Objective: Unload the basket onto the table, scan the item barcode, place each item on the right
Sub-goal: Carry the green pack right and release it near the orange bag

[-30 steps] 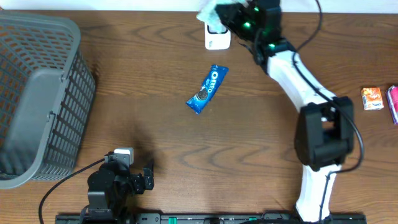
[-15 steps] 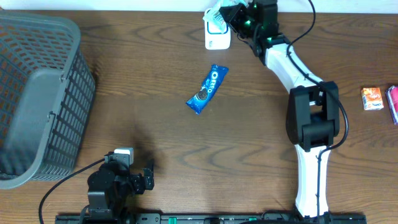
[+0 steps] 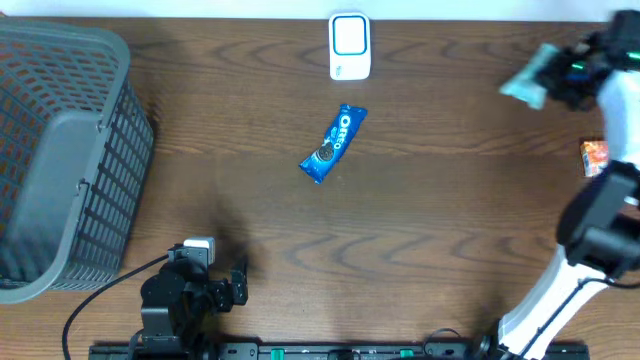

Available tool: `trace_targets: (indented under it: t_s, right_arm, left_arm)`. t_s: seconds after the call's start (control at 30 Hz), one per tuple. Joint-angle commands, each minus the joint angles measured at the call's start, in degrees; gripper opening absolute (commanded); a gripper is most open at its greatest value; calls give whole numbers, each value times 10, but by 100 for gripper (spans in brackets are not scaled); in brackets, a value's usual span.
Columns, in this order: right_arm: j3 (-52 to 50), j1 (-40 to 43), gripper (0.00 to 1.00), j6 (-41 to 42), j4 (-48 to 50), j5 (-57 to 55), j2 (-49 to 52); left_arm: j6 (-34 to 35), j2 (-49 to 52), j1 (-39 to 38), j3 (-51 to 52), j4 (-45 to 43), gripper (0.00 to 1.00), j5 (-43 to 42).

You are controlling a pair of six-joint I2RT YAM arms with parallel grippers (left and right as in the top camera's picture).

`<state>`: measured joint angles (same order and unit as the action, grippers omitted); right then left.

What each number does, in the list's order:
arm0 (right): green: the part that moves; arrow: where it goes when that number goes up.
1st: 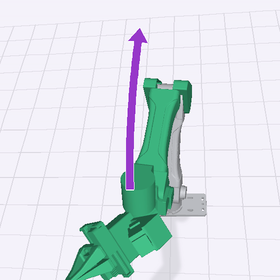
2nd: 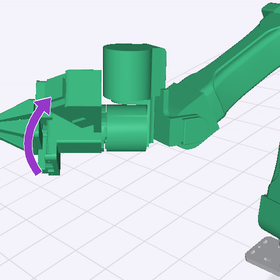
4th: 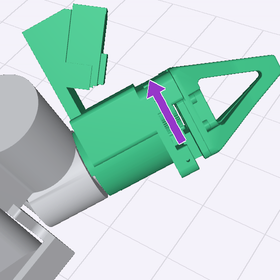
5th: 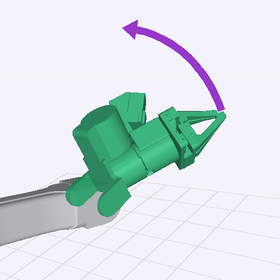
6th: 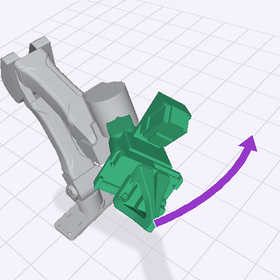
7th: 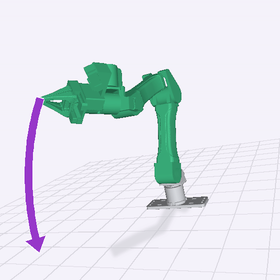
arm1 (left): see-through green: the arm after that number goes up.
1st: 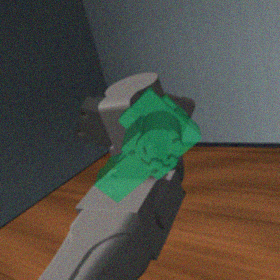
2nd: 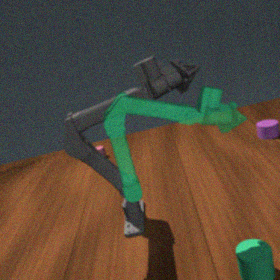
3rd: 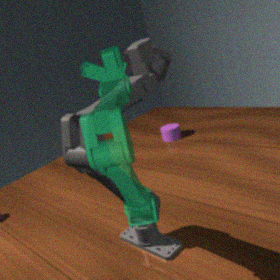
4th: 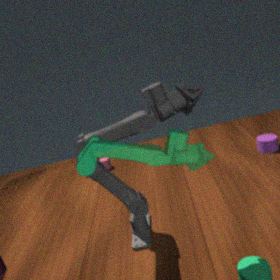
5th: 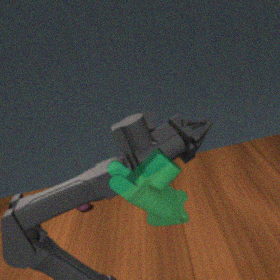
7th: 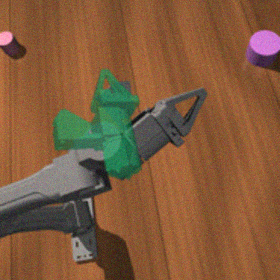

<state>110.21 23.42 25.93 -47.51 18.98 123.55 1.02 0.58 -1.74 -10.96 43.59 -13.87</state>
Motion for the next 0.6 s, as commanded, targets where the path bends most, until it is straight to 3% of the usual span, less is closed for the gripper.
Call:
trace_targets:
  t_s: [0.0,0.07,0.13,0.2,0.27,0.3,0.47,0.57]
  right_arm:
    - [3,46,1,-162,-17,-43,-9]
    - [3,70,7,-171,-22,-54,-9]
    - [2,90,23,-170,-22,-56,-6]
    - [0,99,61,-170,-22,-56,-4]
    - [-3,100,79,-170,-22,-56,-3]
    - [-4,99,99,-170,-23,-56,-2]
    - [-4,83,99,-175,-37,-9,-1]
    - [-4,59,99,-207,-47,96,-1]
  left_arm:
    - [-10,-3,-2,2,12,98,-7]
    - [-10,-3,-2,2,12,98,-7]
    - [-10,-3,-2,2,12,98,-7]
    - [-10,-3,-2,2,12,98,-7]
    - [-10,-3,-2,2,12,98,-7]
    - [-10,-3,-2,2,12,98,-7]
    - [-10,-3,-2,2,12,98,-7]
    - [-10,-3,-2,2,12,98,-7]
